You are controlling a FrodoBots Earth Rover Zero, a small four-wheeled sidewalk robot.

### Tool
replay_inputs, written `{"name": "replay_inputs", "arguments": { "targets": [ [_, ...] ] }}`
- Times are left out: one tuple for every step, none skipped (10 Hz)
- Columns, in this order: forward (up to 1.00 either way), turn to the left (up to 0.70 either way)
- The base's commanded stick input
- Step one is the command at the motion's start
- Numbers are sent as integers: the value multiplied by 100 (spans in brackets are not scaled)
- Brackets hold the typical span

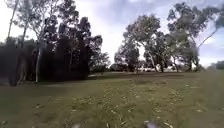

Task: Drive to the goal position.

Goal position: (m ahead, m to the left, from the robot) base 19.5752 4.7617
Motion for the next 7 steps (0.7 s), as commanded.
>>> {"name": "replay_inputs", "arguments": {
  "targets": [
    [70, 0],
    [70, 0],
    [70, 0],
    [70, 0],
    [70, 0],
    [70, 0],
    [70, 0]
  ]
}}
